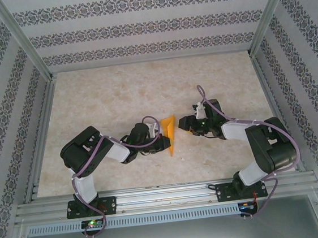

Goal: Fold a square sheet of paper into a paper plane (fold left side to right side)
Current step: Fold the wing for the fifth time at the center of the table.

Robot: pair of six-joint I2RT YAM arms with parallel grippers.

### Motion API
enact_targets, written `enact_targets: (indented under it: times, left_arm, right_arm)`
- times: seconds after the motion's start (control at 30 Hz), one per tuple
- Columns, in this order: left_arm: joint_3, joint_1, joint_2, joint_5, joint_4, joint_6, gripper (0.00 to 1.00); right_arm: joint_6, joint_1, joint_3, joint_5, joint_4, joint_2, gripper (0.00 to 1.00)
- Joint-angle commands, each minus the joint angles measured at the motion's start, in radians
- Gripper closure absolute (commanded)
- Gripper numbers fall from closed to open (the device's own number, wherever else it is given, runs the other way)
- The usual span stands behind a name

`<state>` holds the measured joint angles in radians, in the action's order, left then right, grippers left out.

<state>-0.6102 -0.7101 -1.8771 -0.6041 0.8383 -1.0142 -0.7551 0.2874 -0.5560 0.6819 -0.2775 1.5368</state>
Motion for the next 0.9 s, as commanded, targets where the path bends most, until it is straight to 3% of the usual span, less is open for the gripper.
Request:
enact_targets:
  times: [0.0,0.87]
  left_arm:
    - [0.022,0.02,-0.03,-0.041,0.188,-0.072,1.0]
    - [0.006,0.033,-0.091,-0.069,0.223,-0.12,1.0]
  right_arm:
    - [-0.012,0.025,-0.01,0.001,-0.065,0.027,0.5]
    - [-0.033,0.081,-0.067,-0.034,-0.126,0.137,0.53]
